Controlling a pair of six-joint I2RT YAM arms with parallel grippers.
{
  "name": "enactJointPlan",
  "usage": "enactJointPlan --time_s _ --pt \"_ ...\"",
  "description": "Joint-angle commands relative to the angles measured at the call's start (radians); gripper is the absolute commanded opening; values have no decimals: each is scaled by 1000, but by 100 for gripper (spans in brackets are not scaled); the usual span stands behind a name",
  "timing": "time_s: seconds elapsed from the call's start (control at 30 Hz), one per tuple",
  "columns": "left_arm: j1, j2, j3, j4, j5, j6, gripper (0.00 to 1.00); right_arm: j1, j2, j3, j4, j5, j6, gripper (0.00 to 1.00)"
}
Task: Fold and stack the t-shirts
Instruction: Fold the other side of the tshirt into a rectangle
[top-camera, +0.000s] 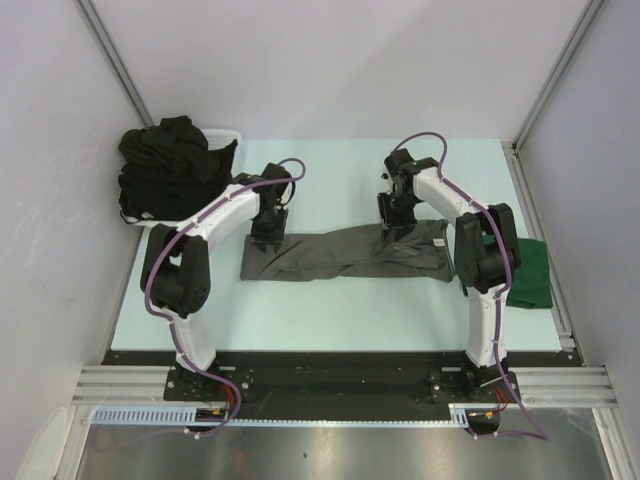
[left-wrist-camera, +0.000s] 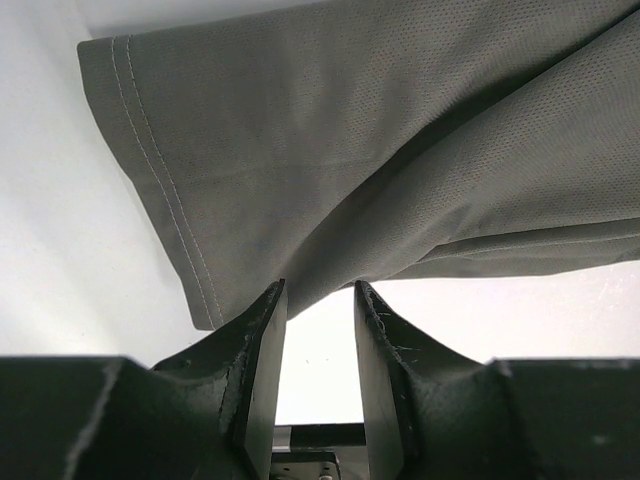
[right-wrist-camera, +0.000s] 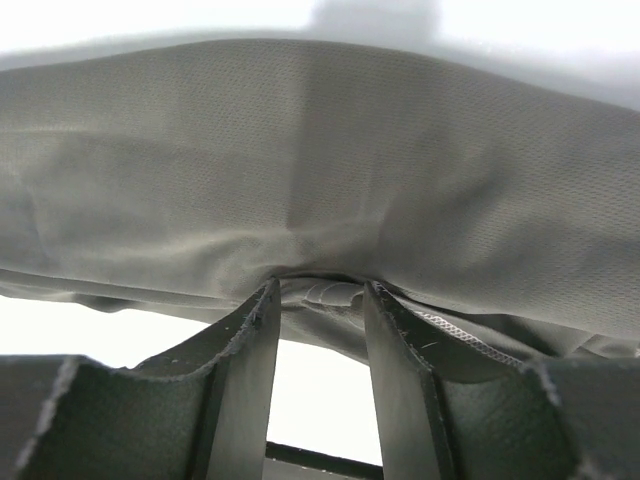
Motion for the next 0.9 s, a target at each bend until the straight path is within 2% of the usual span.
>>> enactJointPlan --time_s 0.0,0.53,0.63,0.87 --pt "-7 -46 -15 4 5 -17 38 17 -3 -8 12 18 -8 43" --pt "-7 -44 -6 -2 7 -12 38 15 4 -37 6 80 -36 40" --pt "-7 -46 0 -7 2 -10 38 17 11 -33 8 76 -32 34" --pt "-7 -43 8 -10 0 -9 38 15 14 -36 3 64 -32 13"
